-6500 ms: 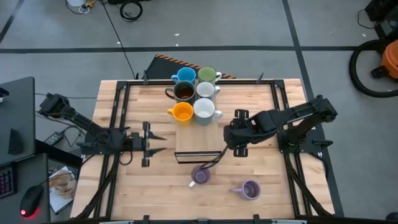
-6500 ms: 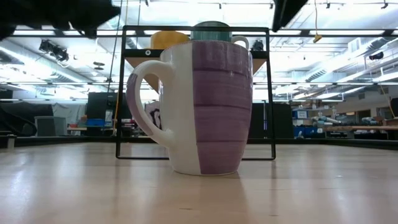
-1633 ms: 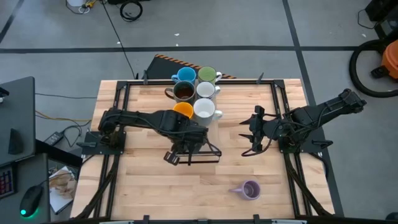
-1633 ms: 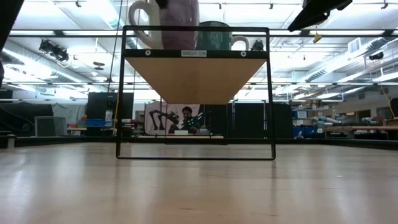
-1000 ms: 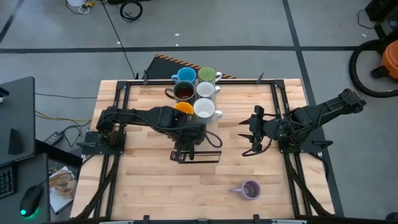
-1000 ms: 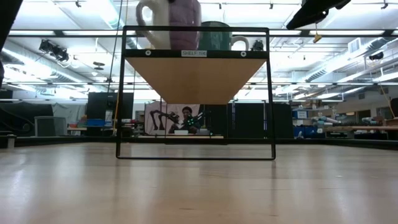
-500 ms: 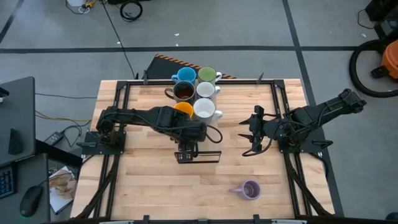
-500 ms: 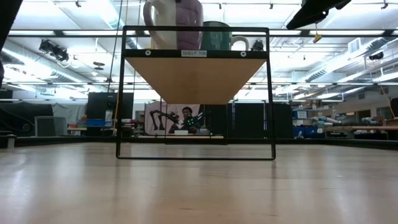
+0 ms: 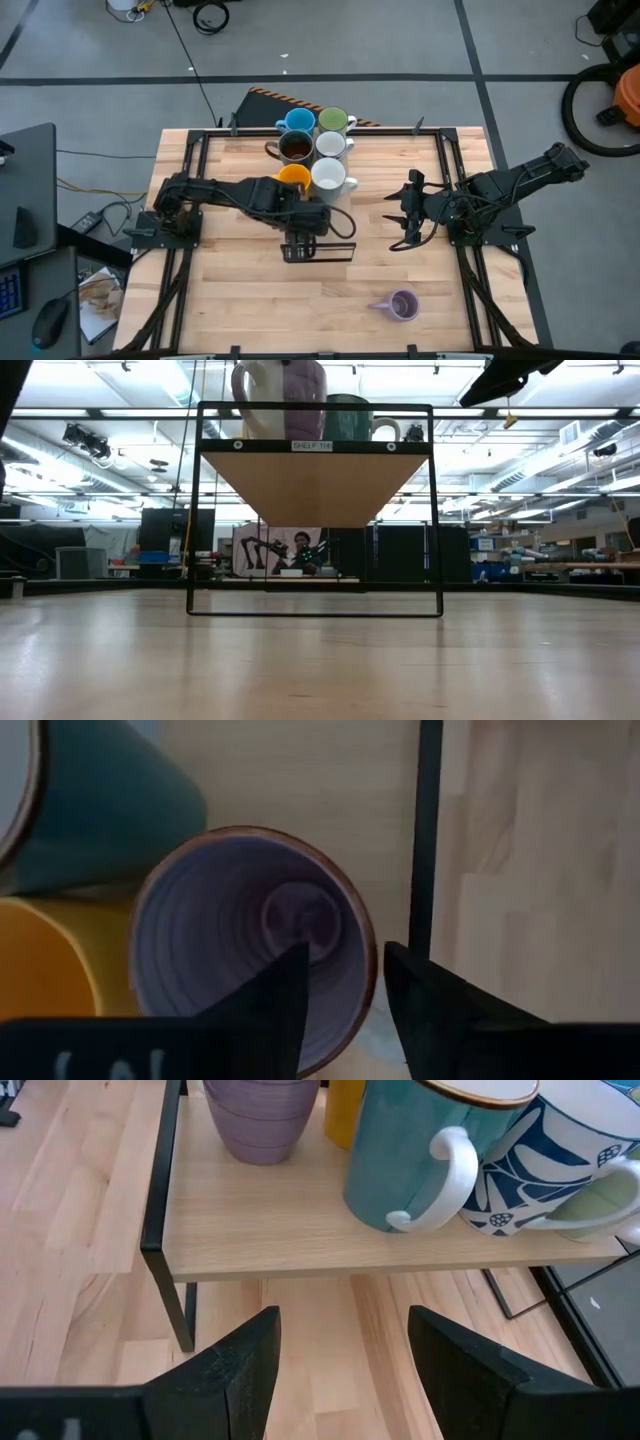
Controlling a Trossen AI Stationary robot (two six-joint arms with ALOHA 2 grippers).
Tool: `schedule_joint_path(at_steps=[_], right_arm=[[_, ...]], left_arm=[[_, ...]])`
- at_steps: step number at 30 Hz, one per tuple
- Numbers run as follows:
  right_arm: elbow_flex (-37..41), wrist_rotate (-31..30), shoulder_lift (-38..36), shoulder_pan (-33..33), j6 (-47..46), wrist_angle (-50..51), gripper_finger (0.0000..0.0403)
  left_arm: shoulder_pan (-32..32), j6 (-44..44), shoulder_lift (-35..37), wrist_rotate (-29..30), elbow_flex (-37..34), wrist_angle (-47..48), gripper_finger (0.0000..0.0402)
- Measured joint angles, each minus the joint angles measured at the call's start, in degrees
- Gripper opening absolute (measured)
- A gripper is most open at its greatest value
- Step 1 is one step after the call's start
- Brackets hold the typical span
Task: Place coffee mugs
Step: Put the violet mug on the shelf
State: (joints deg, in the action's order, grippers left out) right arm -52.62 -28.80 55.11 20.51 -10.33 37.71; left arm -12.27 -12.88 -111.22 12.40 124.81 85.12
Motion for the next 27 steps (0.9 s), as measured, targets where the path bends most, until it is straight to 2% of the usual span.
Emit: schedule_joint_path(at_steps=[5,10,14,16,19,21,23,27], right_arm=[[0.0,0.0,0.0,0.0,0.0,0.0,0.0226],[0.0,0.0,0.0,0.0,0.0,0.0,0.0226],[0.0,0.0,0.0,0.0,0.0,0.0,0.0226],[0.0,0.0,0.0,0.0,0.0,0.0,0.0226],[0.0,0.0,0.0,0.0,0.0,0.0,0.0226],[0.0,0.0,0.0,0.0,0.0,0.0,0.0226],[0.0,0.0,0.0,0.0,0.0,0.0,0.0226],[0.0,0.0,0.0,0.0,0.1,0.0,0.0226]], left_arm=[[-0.8,4.4,0.3,1.9,0.3,0.6,0.0156],[-2.2,6.0,0.5,7.4,3.6,1.2,0.0157],[-3.5,5.8,0.5,8.7,5.2,1.4,0.0157],[-4.5,5.2,0.5,7.7,5.6,1.0,0.0157],[-6.7,4.8,0.4,1.3,4.9,-1.3,0.0157],[-8.7,5.7,0.3,-0.2,3.2,-2.7,0.0157],[-10.6,5.8,0.2,1.7,0.6,-2.6,0.0155],[-13.4,5.9,0.2,9.1,-3.6,-1.5,0.0149]])
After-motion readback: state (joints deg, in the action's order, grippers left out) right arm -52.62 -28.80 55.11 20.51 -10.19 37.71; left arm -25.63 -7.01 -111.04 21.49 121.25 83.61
